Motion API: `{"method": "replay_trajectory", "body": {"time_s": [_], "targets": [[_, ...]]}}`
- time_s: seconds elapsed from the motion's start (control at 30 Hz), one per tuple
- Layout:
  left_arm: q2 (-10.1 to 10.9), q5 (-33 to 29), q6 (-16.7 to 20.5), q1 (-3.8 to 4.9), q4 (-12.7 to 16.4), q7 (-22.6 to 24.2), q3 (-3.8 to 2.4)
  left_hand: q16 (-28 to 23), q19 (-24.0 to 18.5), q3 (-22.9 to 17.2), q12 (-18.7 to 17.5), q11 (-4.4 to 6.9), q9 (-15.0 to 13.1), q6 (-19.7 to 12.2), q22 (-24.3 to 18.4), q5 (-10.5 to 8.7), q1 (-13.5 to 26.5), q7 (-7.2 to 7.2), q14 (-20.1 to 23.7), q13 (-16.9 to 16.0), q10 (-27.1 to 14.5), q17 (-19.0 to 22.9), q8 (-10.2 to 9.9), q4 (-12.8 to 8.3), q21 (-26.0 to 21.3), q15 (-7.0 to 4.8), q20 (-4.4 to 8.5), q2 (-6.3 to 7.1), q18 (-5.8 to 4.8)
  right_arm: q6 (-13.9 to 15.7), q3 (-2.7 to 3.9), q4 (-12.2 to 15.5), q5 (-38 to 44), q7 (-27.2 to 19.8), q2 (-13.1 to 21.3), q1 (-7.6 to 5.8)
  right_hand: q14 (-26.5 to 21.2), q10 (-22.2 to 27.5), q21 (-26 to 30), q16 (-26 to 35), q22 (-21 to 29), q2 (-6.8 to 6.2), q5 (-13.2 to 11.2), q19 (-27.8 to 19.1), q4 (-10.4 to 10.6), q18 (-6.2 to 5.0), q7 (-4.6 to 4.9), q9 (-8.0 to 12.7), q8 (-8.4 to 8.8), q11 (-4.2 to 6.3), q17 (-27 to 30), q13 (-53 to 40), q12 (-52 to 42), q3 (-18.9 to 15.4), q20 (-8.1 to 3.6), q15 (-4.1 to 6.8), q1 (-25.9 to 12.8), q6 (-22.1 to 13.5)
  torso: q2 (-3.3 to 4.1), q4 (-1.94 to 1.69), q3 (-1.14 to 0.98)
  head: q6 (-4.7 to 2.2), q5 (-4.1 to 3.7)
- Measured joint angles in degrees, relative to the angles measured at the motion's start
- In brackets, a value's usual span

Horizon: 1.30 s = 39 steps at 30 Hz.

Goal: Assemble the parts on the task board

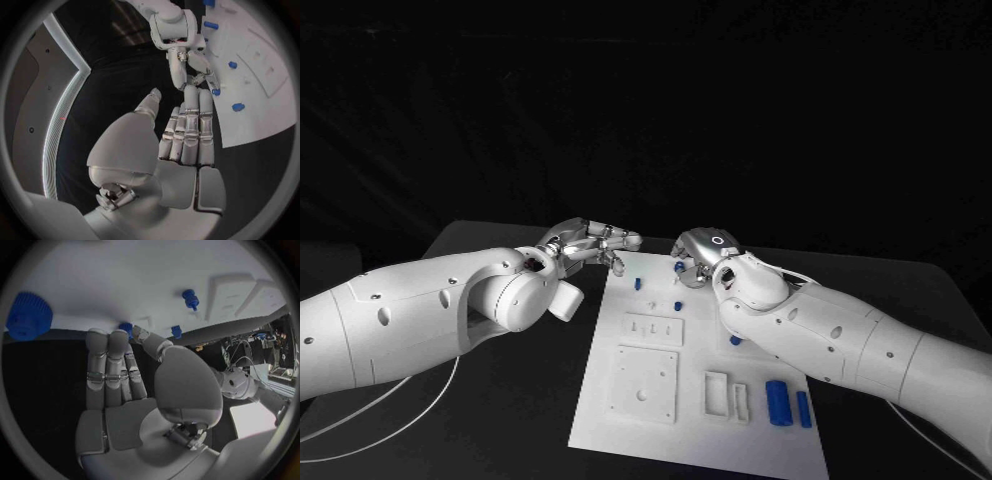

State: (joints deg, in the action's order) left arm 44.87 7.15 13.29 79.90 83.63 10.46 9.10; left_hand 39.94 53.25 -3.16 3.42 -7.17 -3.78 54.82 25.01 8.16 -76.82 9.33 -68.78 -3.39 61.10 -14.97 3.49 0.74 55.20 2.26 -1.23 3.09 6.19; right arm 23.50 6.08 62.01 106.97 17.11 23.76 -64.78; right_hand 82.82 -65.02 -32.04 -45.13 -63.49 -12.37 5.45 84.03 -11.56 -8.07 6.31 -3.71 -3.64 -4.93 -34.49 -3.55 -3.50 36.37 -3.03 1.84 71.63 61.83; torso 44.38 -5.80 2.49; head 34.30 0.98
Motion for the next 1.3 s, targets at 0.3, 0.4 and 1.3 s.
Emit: {"method": "replay_trajectory", "body": {"time_s": [0.3, 0.4, 1.3], "targets": [[0.1, 0.0, 0.2, 0.00, -0.2, -0.1, 0.01, 0.0, 0.0, 0.0, 0.0, 0.00, 0.0, -0.1, 0.0, 0.00, 0.0, 0.07, 0.0, 0.0, 0.0, 0.0, 0.0, 0.0, 0.0, 0.00, 0.00, 0.00, -0.01, 0.8, 0.00, 1.9, -1.2, -0.5, 1.3, -0.01, 0.0, 0.8, 1.8, 0.0, 1.2, -0.07, 0.4, 0.0, -0.1, -1.19, 0.00, 0.0, 0.00, -0.29, 0.8, 0.0, 0.0, -3.9, 0.39, -0.41, 0.5, 0.0, 0.01, 0.09, 0.00, -0.27, 0.05], [0.2, 0.0, 0.2, 0.01, -0.3, -0.1, 0.01, 0.0, 0.0, 0.0, 0.0, 0.00, 0.0, -0.1, 0.0, 0.00, 0.0, 0.07, 0.0, 0.0, 0.0, 0.0, 0.0, 0.0, 0.0, 0.00, 0.00, 0.00, -0.02, 1.4, 0.00, 3.1, -1.6, -0.7, 2.2, -0.01, 0.0, 0.8, 2.2, 0.0, 1.4, -0.07, 0.4, 0.0, 0.0, -1.19, 0.00, 0.0, 0.00, -0.29, 0.9, 0.0, 0.0, -4.0, 0.40, -0.41, 0.5, 0.0, 0.01, 0.13, 0.00, -0.40, 0.02], [1.2, 0.3, 0.3, 0.03, -1.5, 1.3, 0.03, 0.0, -0.6, -0.6, 0.0, 0.22, 0.0, -0.9, -0.1, 0.67, -0.6, -0.75, 0.4, 0.0, -0.6, 0.1, 0.0, -0.5, 0.3, -0.01, 0.22, 1.06, -0.42, 1.2, 6.15, 8.1, -23.2, -10.8, 15.5, -0.15, -0.1, -9.6, -15.3, -6.6, -7.9, 5.06, 10.2, 0.1, 2.7, 2.36, -0.57, 0.0, -0.11, 5.71, -5.8, -58.3, -48.7, -25.9, -3.52, 2.98, 2.7, -2.0, -0.17, 1.63, -0.60, -1.72, -1.10]]}}
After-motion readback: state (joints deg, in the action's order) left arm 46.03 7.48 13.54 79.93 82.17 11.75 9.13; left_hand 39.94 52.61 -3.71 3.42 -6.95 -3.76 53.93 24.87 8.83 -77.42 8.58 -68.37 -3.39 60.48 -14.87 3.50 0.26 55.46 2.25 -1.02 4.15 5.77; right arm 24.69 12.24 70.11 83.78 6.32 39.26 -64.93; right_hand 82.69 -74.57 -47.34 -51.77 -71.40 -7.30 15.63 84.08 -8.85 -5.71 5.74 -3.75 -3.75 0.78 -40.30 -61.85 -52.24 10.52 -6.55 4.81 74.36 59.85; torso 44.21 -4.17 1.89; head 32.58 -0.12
